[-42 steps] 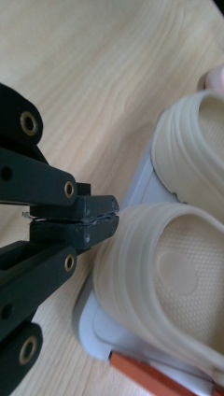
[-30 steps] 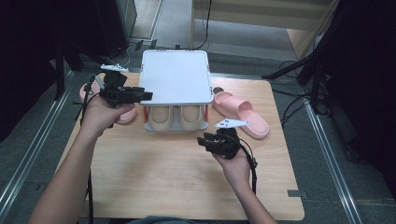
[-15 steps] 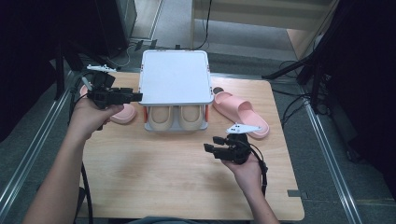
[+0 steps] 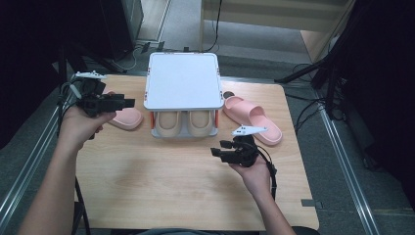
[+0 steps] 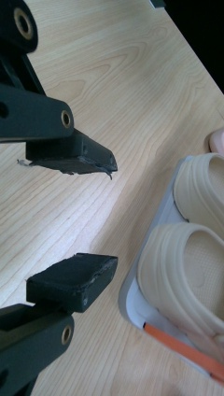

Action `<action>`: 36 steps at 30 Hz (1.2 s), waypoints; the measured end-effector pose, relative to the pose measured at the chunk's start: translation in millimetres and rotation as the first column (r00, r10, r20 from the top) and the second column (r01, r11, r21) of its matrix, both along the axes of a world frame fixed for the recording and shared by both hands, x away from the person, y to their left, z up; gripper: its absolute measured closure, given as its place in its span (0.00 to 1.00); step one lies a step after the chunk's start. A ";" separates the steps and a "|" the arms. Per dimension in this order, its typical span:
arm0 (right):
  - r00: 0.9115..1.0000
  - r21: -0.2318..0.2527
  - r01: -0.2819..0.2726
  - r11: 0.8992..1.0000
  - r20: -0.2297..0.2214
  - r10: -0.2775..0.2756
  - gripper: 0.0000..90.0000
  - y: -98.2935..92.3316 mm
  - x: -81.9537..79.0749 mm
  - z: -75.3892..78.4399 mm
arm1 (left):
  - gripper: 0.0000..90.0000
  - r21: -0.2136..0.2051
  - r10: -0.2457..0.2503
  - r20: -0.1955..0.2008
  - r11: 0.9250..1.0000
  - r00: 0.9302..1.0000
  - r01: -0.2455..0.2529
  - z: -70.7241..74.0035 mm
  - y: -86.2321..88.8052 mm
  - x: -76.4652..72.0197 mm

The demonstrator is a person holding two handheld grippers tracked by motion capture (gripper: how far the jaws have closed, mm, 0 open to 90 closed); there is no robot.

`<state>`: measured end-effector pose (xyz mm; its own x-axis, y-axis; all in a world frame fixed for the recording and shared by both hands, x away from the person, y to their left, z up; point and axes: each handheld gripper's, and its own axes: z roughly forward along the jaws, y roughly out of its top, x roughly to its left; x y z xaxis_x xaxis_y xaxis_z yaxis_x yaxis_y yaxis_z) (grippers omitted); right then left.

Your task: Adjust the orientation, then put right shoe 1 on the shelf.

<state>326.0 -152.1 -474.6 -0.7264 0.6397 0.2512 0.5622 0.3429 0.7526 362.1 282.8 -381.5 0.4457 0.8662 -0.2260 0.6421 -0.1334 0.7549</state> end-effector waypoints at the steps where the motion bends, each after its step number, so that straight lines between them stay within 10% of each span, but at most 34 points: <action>1: 1.000 -0.004 -0.003 1.000 0.003 0.003 0.54 1.2 0.9 -0.2 | 0.51 0.000 0.009 -0.001 1.000 1.000 -0.009 -2.1 2.5 0.1; 36: 1.000 -0.039 0.008 0.999 0.000 -0.008 0.55 3.6 8.3 -4.2 | 0.99 0.031 0.171 -0.095 0.985 0.981 -0.169 -82.0 56.2 48.4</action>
<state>334.3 -148.5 -478.8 -0.7209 0.6549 0.2265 0.5656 0.3671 0.7385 410.5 339.0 -463.6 0.2685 0.9327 -0.2408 0.7270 -0.0322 0.6859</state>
